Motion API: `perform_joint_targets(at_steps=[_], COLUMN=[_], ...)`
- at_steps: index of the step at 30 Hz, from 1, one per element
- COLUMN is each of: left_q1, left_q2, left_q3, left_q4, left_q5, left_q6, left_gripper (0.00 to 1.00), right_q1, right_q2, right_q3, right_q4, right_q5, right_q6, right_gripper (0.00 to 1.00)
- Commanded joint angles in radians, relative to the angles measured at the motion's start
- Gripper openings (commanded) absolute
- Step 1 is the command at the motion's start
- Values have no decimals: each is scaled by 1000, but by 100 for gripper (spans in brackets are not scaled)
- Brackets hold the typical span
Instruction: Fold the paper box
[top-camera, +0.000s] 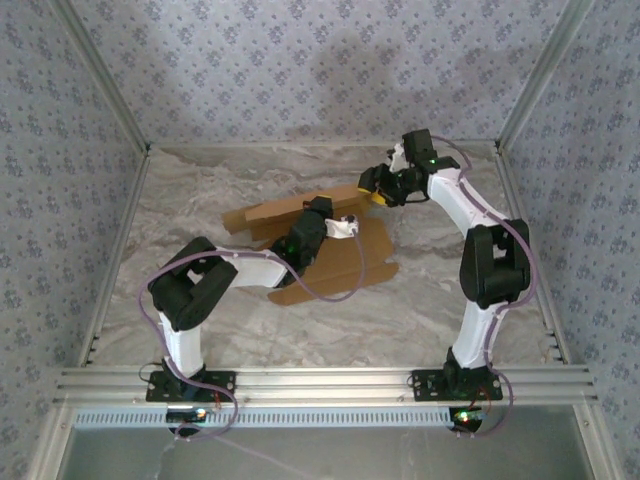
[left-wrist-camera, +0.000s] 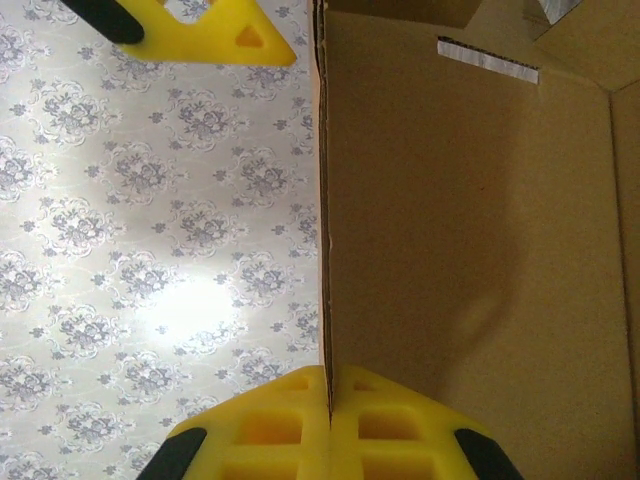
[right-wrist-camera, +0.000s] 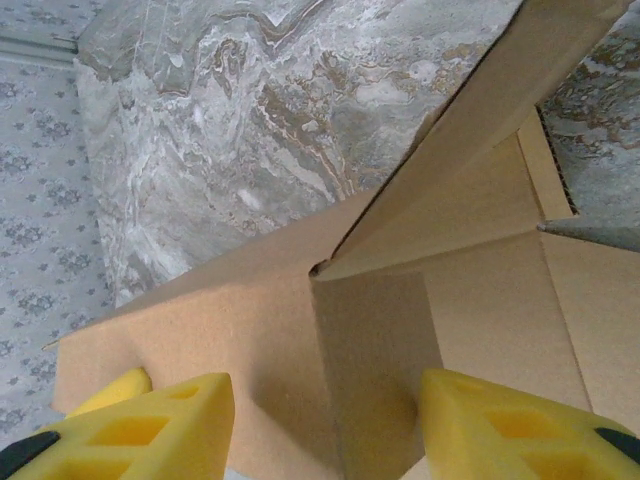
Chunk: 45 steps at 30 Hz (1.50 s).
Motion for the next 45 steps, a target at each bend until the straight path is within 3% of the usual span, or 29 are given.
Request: perform_joint_targets(at_steps=[1,5,9,14,19,26,30,33,45], left_q1=[-6,-10,-11,-11,-10,-12,-12,-12,-9], left_q2=[2,1,2,6,8,0,1,3,13], left_q3=[-22,-26,-39,-44,-45,-51,-51,-50,-36], left_q4=[-56,-52,-47,-43,-40,-42,-42,-40,-39], left_q5=[36,37,36,27,24,24,24,26,22], left_q6=[-23,-28,-25,-23,-23,-22,-25,-26,-24], left_gripper=[0,0,0,0,0,0,0,0,0], right_q1=[-2,-15,-18,-11,-14,-25,-38,-46,-70], right_q2=[-9,-2,9,-71,-160,58,252,341,386], right_q3=[16,-11,-32,-1,48,411,651,728,660], right_q4=[18,89,148,-77,-145,-256,-364,-386,-415], right_q5=[-39,-100,-138,117,327,421,393,340,114], right_q6=[-3,31,87,-75,-164,-272,-290,-279,-320], right_gripper=[54,52,40,45,47,55,60,61,57])
